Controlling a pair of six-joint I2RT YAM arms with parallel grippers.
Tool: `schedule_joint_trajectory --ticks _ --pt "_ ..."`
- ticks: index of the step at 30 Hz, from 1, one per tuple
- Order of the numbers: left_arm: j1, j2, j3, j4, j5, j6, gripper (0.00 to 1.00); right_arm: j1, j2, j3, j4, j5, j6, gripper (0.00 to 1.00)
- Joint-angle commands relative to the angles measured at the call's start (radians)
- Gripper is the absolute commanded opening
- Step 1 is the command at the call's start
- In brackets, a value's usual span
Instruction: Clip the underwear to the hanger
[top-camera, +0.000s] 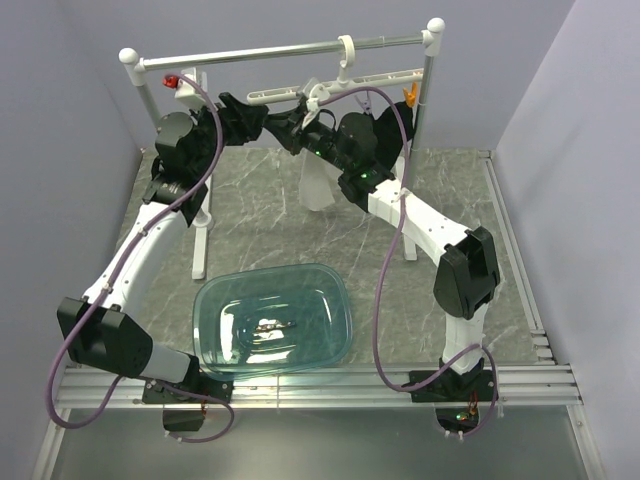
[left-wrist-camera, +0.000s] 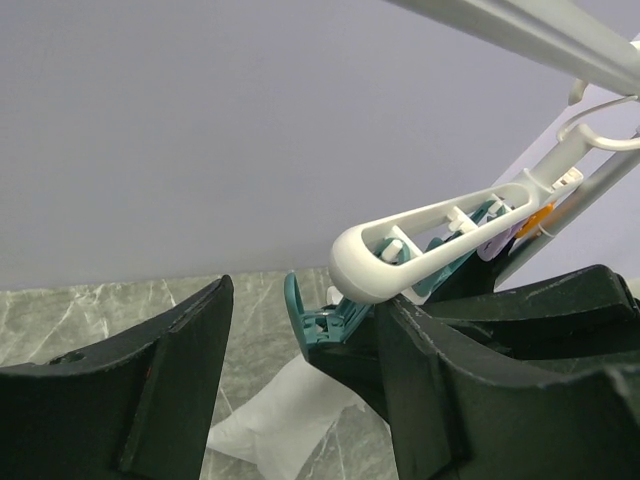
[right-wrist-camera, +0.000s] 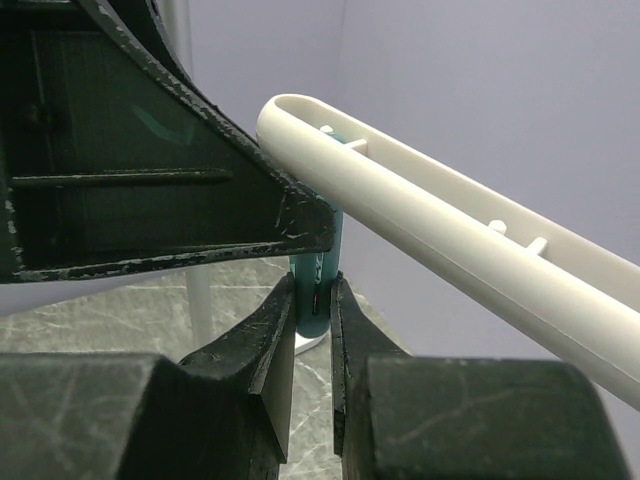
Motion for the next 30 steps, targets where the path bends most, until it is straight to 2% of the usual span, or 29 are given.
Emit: schedule_joint_trajectory --ticks 1,6,9,12,13,14,15,20,26,30 --pt "-0.003 0.018 0.056 0.047 -0.027 -0.004 0.63 0.011 -0.068 -0.008 0.058 -0.02 -0.009 0.0" --pt "-0.005 0.052 0.086 0.06 -0.02 -0.029 0.53 0.011 -0.074 -0.017 0.07 -0.028 -0.003 0.0" --pt "-0.005 0.05 0.083 0.067 -0.02 -0.042 0.42 0.01 -0.082 -0.033 0.078 -0.031 -0.006 0.0" --pt "-0.005 0.044 0.077 0.081 -0.017 -0.049 0.22 0.011 -0.091 -0.048 0.084 -0.031 -0.008 0.0" --pt "-0.005 0.046 0.079 0.081 -0.017 -0.05 0.1 0.011 -0.091 -0.05 0.08 -0.031 -0.009 0.0" --pt "-0.005 0.046 0.079 0.081 -0.012 -0.052 0.03 0.011 -0.094 -0.048 0.068 -0.03 -0.008 0.03" --pt "-0.005 0.049 0.08 0.078 -0.012 -0.052 0.0 0.01 -0.097 -0.048 0.063 -0.031 -0.006 0.12" --pt "-0.005 0.047 0.077 0.072 -0.014 -0.055 0.0 0.001 -0.131 -0.086 0.043 -0.025 0.001 0.34" --pt "-0.005 0.049 0.088 0.058 -0.011 -0.053 0.0 -0.021 -0.217 -0.154 -0.046 -0.077 0.024 0.51" --pt "-0.005 0.046 0.088 0.052 -0.007 -0.056 0.0 -0.038 -0.31 -0.304 -0.098 -0.119 0.053 0.62"
